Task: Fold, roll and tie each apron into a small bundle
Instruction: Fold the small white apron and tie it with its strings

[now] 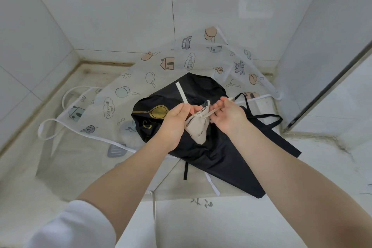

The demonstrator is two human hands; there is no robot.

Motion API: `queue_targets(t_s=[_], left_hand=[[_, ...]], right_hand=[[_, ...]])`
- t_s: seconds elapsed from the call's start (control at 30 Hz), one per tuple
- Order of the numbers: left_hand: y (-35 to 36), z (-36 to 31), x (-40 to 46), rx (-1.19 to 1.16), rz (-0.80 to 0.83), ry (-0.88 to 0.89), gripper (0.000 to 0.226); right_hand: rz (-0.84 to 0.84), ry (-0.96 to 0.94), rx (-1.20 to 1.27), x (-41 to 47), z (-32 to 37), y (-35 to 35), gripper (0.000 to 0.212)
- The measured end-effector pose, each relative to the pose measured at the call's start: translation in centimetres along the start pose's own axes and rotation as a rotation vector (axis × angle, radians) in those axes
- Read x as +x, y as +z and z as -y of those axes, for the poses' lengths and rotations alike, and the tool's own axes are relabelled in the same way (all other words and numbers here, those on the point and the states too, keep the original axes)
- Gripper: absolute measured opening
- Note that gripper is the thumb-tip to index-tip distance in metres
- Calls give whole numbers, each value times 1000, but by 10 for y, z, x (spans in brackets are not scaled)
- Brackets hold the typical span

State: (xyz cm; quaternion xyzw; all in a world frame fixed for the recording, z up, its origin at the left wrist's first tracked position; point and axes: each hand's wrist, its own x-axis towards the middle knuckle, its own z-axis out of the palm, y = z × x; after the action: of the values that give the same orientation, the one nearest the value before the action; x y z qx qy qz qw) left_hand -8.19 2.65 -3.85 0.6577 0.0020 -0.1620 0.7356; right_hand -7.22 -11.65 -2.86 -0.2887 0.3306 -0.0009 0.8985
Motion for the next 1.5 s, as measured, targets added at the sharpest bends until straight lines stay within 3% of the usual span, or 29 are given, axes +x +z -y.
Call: queue_targets(t_s=[0.1,0.3,0.43,0.6,0.67,0.8,0.87,1.03,1.17,1.23,1.27,1.33,1.5], left_hand=[[-1,5,2,85,34,-3,33],[2,3,2,91,94,56,34],[-1,-8,4,13,173,22,30],[3,-8,1,405,60,38,28],[-2,-7,5,484,-17,41,26],[-3,-7,7,735,-5,66,28],[0,-7,3,801,41,81,29],[1,-11,-3,682,188,1,29],[2,-13,-6,781,171,49,34],[-1,-9,-7,718,149,44,47],[-3,-9,-9,651,122,16,54],[-6,-7,-10,523,47,-52,55],[-10,-8,-6,476,-47,-92,38]], right_hand=[[-28,-1,162,0,8,1,27],[60,-157,-249,-1,15,-3,19],[137,-138,-483,-6,16,-2,22],[307,-223,-508,-14,19,2,24],[412,-371,-756,-22,18,0,27],[585,-879,-1534,-26,14,3,22],[623,-960,-1639,-26,12,10,22],[544,-845,-1620,-27,10,28,23],[498,-819,-1639,-27,3,28,21],[450,-844,-1716,-25,-2,24,19],[423,-836,-1729,-26,-4,21,31],[452,-812,-1727,-25,-5,12,50],[666,-959,-2025,-22,-9,-5,37]])
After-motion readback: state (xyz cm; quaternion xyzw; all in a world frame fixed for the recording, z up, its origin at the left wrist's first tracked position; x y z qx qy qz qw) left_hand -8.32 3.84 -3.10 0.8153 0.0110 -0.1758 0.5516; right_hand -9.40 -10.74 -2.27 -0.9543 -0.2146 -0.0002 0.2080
